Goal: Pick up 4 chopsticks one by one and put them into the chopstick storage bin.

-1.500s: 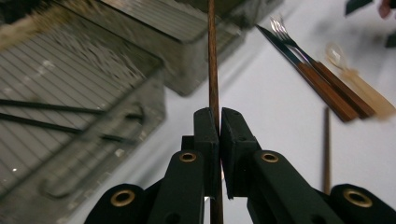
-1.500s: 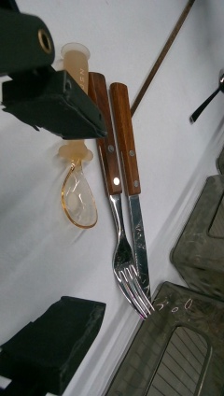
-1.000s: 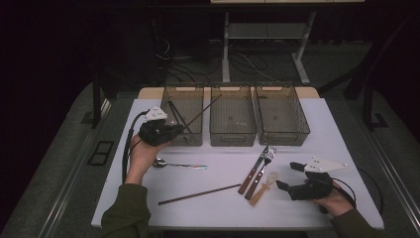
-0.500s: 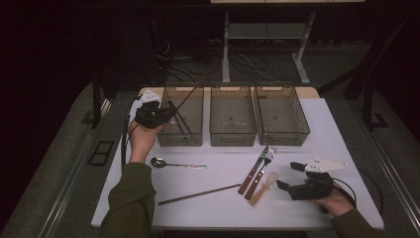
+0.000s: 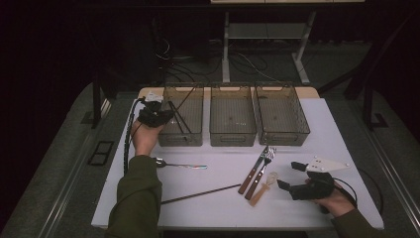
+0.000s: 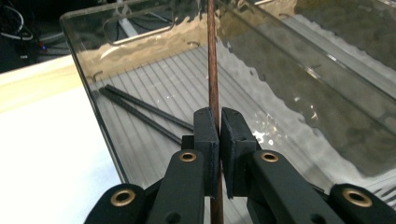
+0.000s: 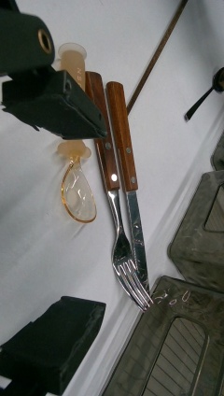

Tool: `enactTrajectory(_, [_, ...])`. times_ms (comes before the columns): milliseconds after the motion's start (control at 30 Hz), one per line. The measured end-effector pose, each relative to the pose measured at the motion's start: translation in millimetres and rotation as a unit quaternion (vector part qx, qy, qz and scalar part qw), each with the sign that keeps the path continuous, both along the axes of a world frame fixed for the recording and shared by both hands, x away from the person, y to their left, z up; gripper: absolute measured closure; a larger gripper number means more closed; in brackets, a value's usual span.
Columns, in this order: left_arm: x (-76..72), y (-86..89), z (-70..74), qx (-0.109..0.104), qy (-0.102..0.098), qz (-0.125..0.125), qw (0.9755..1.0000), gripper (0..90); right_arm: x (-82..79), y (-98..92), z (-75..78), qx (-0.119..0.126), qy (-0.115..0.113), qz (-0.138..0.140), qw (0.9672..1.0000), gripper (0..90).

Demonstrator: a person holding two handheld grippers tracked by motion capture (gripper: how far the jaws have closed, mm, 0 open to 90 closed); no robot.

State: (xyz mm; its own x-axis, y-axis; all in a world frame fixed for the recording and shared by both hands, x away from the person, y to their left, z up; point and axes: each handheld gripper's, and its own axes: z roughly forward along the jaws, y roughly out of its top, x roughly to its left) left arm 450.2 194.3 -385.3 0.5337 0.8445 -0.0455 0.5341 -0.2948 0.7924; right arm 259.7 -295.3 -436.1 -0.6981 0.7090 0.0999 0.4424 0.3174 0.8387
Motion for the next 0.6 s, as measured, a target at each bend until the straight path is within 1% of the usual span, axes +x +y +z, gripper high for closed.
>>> enactTrajectory(67, [-0.1, 0.1, -0.5, 0.0, 0.005, 0.004, 1.0, 85.6, -0.2, -0.1, 0.1, 0.0, 0.0, 0.0, 1.0, 13.5])
enactTrajectory(167, [0.2, -1.0, -2.5, 0.0, 0.014, -0.001, 0.9999, 85.5, -0.2, 0.1, 0.1, 0.0, -0.001, 0.0, 1.0, 13.5])
enactTrajectory(233, [0.2, -2.9, -4.5, 0.007, 0.017, -0.001, 0.9998, 85.5, -0.2, 0.2, 0.1, 0.0, -0.001, 0.0, 1.0, 13.5])
enactTrajectory(267, [0.4, -3.5, -5.0, 0.004, 0.02, -0.003, 0.9998, 85.3, -0.1, 0.2, 0.0, -0.001, -0.001, 0.0, 1.0, 13.5])
enactTrajectory(300, [1.1, -4.1, -5.8, -0.005, 0.025, -0.01, 0.9996, 84.3, -0.1, 0.2, 0.1, 0.0, -0.001, 0.0, 1.0, 13.5])
enactTrajectory(367, [0.5, -6.5, -5.7, 0.015, 0.019, -0.007, 0.9997, 77.9, -0.2, 0.0, 0.2, 0.0, 0.0, -0.001, 1.0, 13.5])
enactTrajectory(433, [0.4, -7.7, -6.1, 0.017, 0.016, -0.007, 0.9997, 73.2, -0.4, -0.1, 0.4, 0.001, 0.0, -0.001, 1.0, 13.5])
enactTrajectory(500, [0.2, -7.7, -5.3, 0.014, 0.013, -0.006, 0.9998, 69.1, -0.5, -0.3, 0.5, 0.001, 0.0, -0.001, 1.0, 13.5])
enactTrajectory(600, [-0.3, -7.6, -3.4, 0.01, 0.008, -0.007, 0.9999, 65.9, -0.2, -0.4, 0.3, 0.001, 0.0, -0.001, 1.0, 13.5])
